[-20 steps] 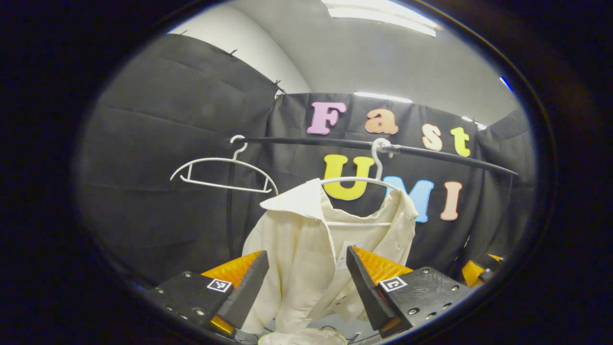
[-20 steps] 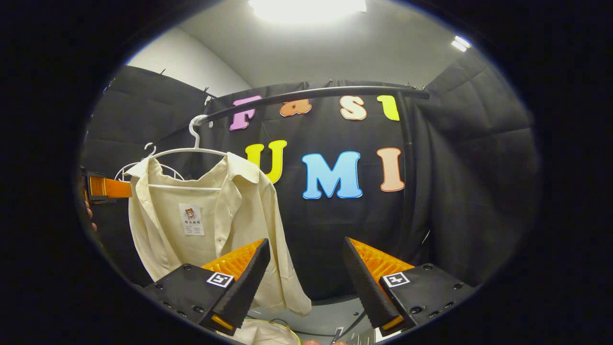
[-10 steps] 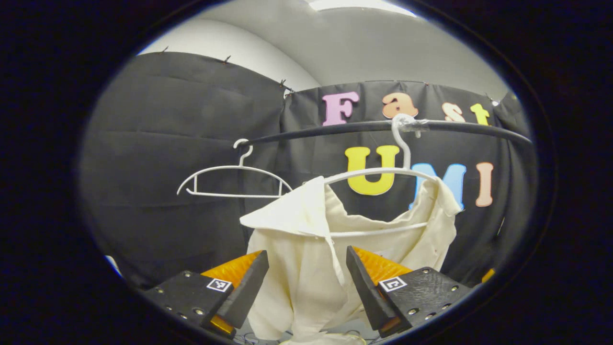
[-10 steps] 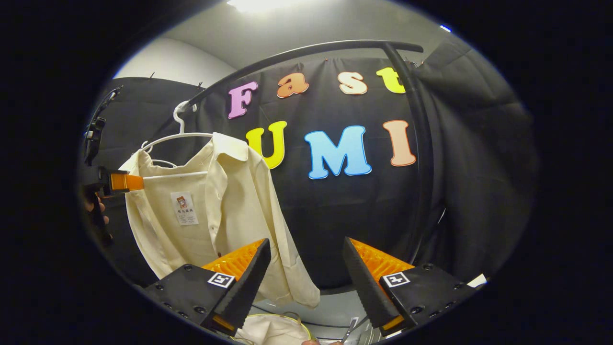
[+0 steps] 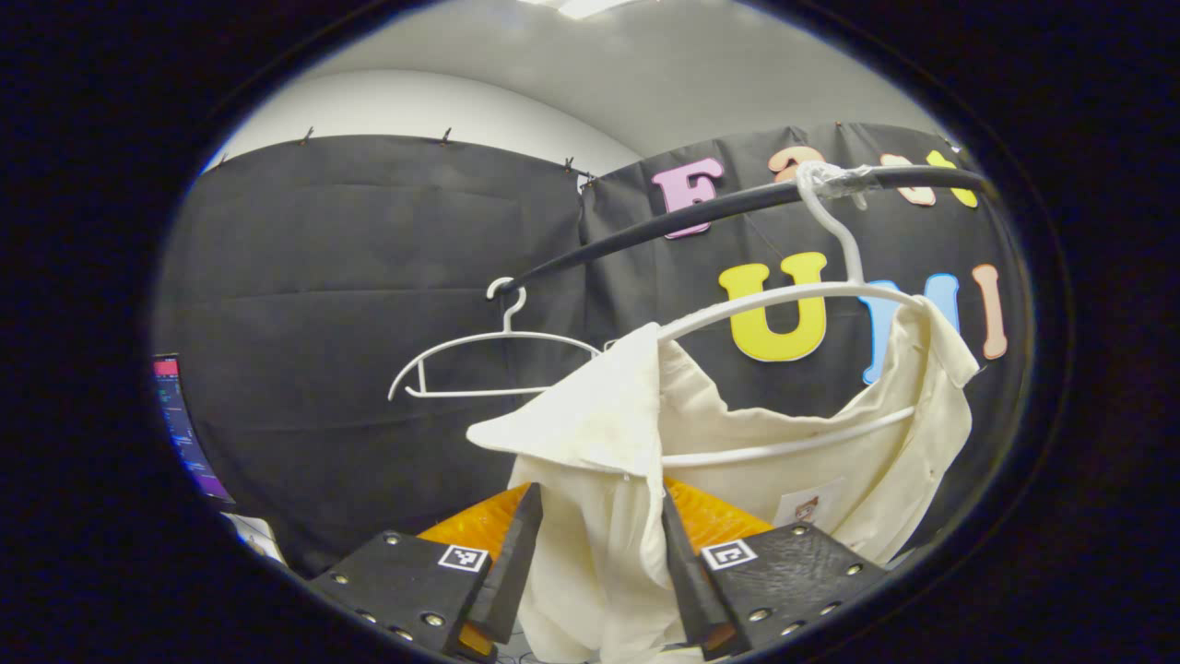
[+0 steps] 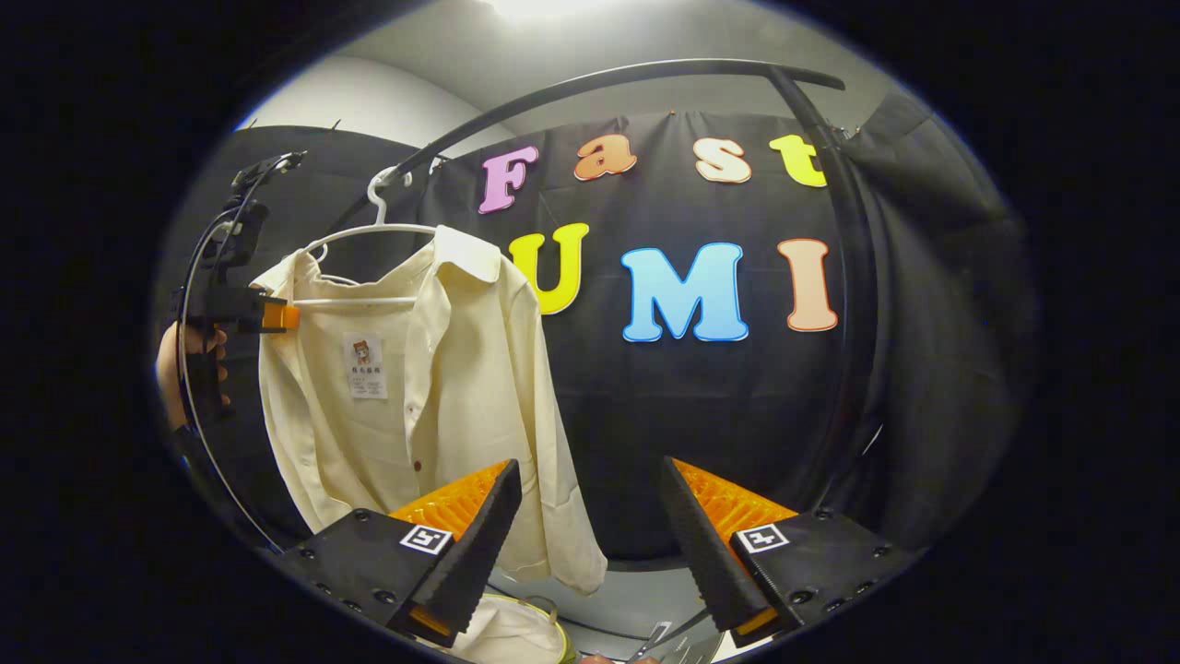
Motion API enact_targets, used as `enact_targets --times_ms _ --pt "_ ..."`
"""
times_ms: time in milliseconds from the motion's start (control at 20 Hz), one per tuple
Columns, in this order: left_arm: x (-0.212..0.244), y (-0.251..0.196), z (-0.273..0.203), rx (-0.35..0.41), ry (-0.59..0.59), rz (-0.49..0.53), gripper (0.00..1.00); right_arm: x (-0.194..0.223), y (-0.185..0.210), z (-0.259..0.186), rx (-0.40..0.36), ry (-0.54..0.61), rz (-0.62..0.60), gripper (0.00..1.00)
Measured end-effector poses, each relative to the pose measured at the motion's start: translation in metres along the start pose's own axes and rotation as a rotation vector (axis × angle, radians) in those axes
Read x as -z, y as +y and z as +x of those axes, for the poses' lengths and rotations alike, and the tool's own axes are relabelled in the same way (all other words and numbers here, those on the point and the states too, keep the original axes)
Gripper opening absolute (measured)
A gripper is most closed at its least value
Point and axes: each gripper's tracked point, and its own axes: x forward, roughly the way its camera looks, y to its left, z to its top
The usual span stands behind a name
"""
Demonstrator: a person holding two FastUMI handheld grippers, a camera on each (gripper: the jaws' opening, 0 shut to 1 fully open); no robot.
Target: Grasp the clothes on the hanger with both hands and then place them into the laundry hamper below.
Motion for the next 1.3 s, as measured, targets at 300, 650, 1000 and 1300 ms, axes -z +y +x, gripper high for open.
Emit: enact_targets --times_ms 300,650,1000,1300 --pt "-0.002 -0.002 -0.005 0.072 -0.016 -0.09 0.05 0.003 0.006 0.014 -0.027 0.037 0.054 0.96" --pt "-0.01 0.007 -0.022 0.272 -0.046 -0.144 0.01 -0.017 0.057 0.028 -0.059 0.039 0.03 0.96" --pt "-0.025 0.015 -0.034 0.364 -0.035 -0.187 0.01 -0.048 0.117 0.05 -0.085 0.022 0.055 0.96" --pt "-0.029 0.014 -0.043 0.433 -0.055 -0.22 0.01 -0.092 0.162 0.074 -0.155 -0.041 0.039 0.95"
